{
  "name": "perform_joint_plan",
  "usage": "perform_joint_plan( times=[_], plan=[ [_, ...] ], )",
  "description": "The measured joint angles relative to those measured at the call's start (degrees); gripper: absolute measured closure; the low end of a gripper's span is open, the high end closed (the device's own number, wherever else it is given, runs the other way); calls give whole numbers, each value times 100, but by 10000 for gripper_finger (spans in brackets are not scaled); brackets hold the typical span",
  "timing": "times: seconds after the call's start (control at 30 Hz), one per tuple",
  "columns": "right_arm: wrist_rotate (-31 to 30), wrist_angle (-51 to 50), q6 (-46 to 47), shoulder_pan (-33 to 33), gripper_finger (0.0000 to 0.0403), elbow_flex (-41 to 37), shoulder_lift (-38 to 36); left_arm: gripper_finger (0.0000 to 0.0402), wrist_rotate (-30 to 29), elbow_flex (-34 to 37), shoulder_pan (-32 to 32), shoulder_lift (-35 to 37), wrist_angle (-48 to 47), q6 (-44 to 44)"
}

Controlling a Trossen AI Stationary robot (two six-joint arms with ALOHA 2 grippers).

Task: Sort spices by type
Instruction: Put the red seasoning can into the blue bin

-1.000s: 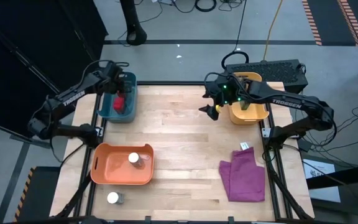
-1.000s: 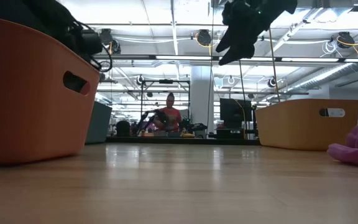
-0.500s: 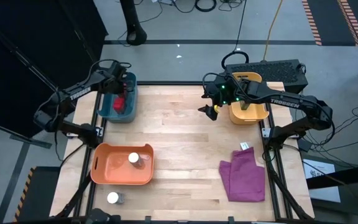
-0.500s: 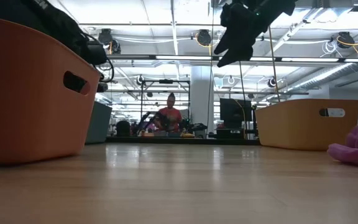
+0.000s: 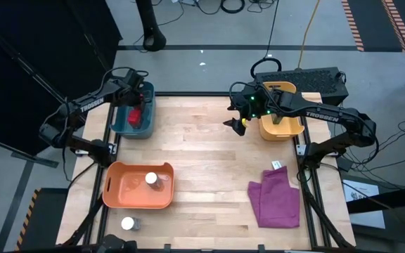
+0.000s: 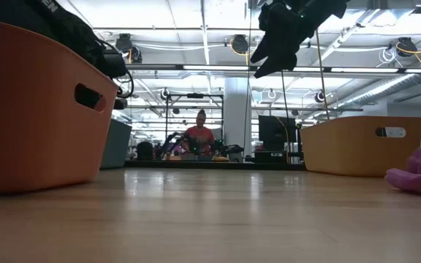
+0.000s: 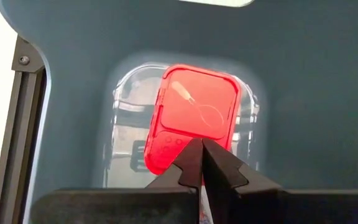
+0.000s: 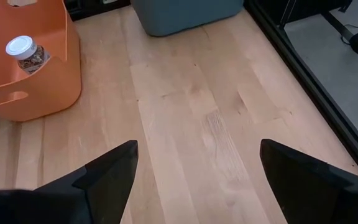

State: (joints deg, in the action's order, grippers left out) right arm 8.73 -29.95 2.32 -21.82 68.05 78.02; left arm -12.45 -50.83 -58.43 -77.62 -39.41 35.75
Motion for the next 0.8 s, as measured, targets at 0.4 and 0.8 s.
perform_joint_plan(
  times=[0.4, 0.8],
  plan=[
    [-135, -2, 5, -29, 83, 0, 0, 385, 260, -270, 23, 127, -595, 127],
    [-124, 77, -61, -68, 83, 0, -2, 384, -323, -789, 376, 138, -3500, -11]
  ],
)
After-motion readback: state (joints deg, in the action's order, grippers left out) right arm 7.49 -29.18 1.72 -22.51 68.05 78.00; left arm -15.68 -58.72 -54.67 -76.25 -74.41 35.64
